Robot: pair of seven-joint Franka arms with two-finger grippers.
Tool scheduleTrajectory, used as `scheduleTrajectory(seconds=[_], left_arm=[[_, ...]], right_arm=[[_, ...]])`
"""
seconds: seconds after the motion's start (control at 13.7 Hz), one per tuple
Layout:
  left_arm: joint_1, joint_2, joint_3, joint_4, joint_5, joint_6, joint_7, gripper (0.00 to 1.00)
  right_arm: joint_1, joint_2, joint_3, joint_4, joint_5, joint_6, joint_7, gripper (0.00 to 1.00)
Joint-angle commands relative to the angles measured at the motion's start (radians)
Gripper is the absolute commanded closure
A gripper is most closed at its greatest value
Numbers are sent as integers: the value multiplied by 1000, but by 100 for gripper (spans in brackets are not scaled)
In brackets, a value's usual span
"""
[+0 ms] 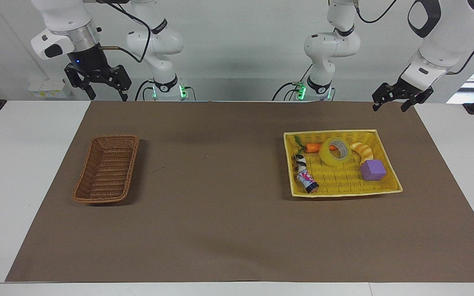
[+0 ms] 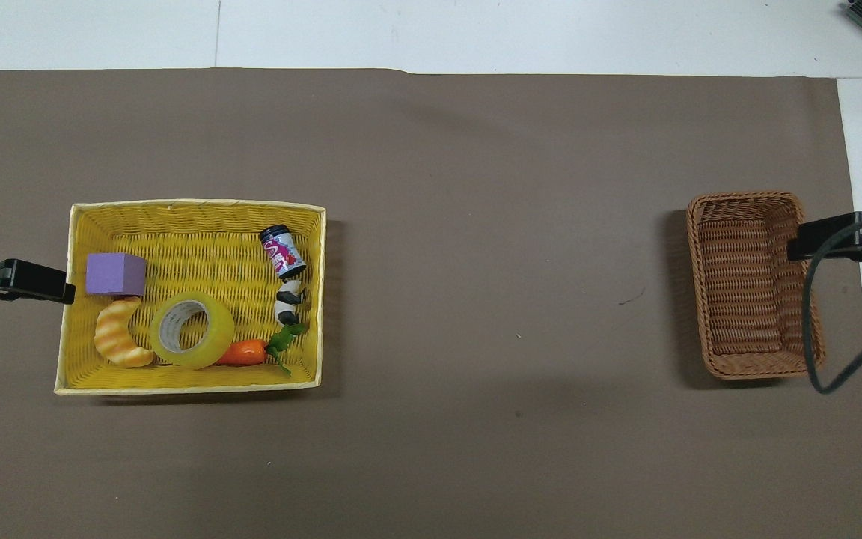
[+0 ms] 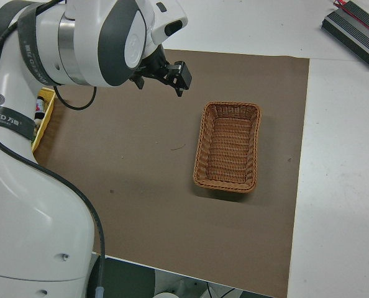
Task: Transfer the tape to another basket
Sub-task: 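Reach the left gripper into the yellow basket to the tape roll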
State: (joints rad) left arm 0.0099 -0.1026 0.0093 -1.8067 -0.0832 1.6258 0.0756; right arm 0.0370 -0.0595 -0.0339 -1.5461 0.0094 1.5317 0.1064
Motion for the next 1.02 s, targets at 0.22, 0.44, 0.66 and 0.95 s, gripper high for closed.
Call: scheduleTrajectory(seconds=[0.22, 0.44, 0.66, 0.95], left_arm=[[47, -26, 3, -170, -78, 135, 4, 0], [35, -17, 1, -282, -81, 264, 4, 0], [13, 6, 1, -388, -81, 412, 7, 1], [-47, 69, 1, -486, -81, 581, 10, 12]], right_arm=[[-5, -13, 2, -11, 12, -1, -37, 0], [-5, -13, 2, -11, 14, -1, -36, 0], [-5, -13, 2, -11, 14, -1, -37, 0], [-5, -13, 2, -12, 15, -1, -36, 0]])
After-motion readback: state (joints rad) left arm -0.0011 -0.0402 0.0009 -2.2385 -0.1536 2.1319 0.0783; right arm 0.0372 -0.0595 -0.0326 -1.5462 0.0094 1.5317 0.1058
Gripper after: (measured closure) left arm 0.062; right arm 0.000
